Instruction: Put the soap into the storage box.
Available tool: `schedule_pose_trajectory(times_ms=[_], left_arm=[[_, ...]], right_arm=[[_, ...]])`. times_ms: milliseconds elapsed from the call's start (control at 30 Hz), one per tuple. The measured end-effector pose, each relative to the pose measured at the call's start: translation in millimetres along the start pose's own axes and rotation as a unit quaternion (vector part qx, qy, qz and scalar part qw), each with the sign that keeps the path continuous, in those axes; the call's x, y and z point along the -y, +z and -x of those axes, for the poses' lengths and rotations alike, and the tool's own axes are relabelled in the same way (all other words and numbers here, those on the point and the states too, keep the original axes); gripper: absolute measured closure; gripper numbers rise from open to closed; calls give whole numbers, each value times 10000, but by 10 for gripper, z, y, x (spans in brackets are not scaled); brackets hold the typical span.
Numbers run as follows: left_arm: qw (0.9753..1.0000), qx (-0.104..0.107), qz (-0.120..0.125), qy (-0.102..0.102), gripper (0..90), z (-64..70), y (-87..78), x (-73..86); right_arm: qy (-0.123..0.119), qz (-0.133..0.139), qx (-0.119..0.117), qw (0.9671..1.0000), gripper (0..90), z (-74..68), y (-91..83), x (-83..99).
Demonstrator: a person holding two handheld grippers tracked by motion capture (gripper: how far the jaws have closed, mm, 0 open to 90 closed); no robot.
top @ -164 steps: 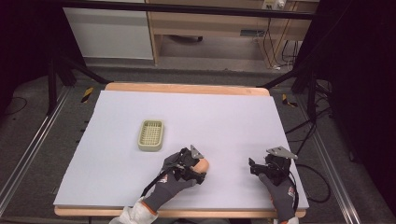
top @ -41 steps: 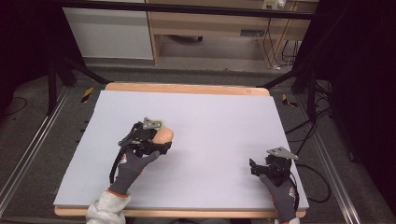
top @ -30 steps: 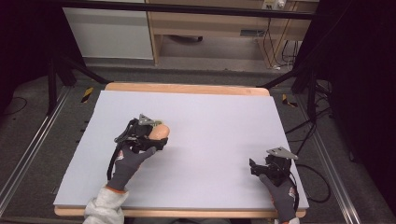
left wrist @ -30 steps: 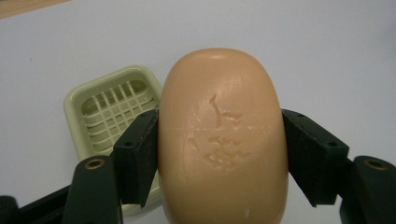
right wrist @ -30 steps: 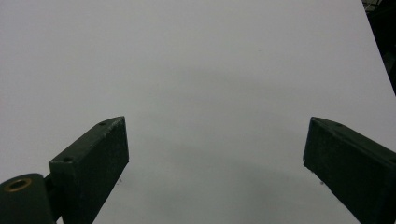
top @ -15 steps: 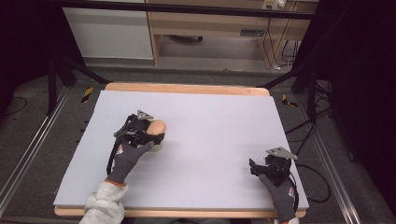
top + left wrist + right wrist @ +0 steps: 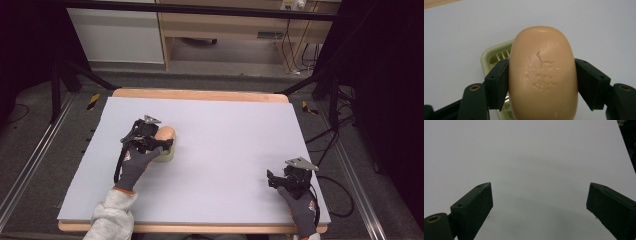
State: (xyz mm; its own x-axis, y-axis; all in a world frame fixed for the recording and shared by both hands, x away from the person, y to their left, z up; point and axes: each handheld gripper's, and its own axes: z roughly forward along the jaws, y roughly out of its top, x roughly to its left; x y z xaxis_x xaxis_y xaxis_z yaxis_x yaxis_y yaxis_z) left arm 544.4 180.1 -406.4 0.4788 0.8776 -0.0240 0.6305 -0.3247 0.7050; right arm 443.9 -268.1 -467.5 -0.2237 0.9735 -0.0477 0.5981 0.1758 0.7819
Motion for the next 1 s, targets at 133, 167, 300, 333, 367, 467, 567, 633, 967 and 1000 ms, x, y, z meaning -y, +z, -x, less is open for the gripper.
schedule_pose_trajectory(times_ms=[133, 167, 300, 333, 367, 467, 567, 633, 967, 1000], left_arm=[[10000, -48, -18, -53, 316, -63, 48, 6], [9999, -50, -26, -84, 317, -73, 56, 10], [9999, -83, -51, -110, 317, -112, 85, 20], [9999, -83, -51, -110, 317, -112, 85, 20], [9998, -100, -67, -128, 317, -117, 110, 27], [9998, -98, -117, -102, 317, -119, 133, 32], [9997, -121, -181, -62, 317, -107, 185, 47], [9997, -146, -209, -65, 317, -106, 211, 56], [9993, -205, -322, -57, 317, -115, 301, 93], [9993, -205, -322, -57, 317, -115, 301, 93]], right_arm=[[25, 14, 9, 10000, 72, 4, -2, 0], [20, 9, 13, 10000, 72, 6, -1, 0], [22, -2, 7, 10000, 72, -3, 3, -1], [22, -2, 7, 10000, 72, -3, 3, -1], [28, -4, 12, 10000, 72, -2, 3, -1], [28, -4, 13, 10000, 72, 0, 3, -2], [25, -4, 11, 10000, 72, 1, 2, -1], [28, -1, 12, 10000, 72, 0, 2, -2], [22, -7, 10, 10000, 72, -1, 5, -1], [20, -9, 10, 10000, 72, -1, 5, -1]])
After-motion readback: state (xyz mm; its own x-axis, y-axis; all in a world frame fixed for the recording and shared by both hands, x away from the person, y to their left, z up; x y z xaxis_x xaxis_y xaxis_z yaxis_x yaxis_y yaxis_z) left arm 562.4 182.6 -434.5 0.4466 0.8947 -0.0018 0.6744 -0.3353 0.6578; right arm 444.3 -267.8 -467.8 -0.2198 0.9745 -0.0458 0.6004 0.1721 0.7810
